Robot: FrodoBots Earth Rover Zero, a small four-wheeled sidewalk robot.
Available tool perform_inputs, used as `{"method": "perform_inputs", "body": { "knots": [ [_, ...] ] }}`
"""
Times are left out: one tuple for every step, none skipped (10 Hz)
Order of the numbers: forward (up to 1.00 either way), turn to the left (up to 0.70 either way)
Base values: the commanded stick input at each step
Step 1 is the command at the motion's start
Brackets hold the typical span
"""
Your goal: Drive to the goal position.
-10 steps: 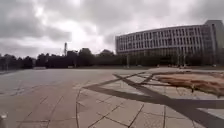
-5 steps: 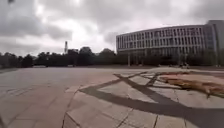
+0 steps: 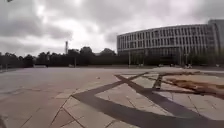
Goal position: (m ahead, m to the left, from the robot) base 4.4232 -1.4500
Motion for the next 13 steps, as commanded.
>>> {"method": "perform_inputs", "body": {
  "knots": [
    [0.85, -0.11],
    [0.85, -0.01],
    [0.85, 0.0],
    [0.85, -0.07],
    [0.85, -0.09],
    [0.85, -0.03],
    [0.85, -0.08],
    [0.85, -0.09],
    [0.85, -0.04],
    [0.85, -0.04],
    [0.85, -0.12],
    [0.85, -0.03],
    [0.85, -0.04]
  ]
}}
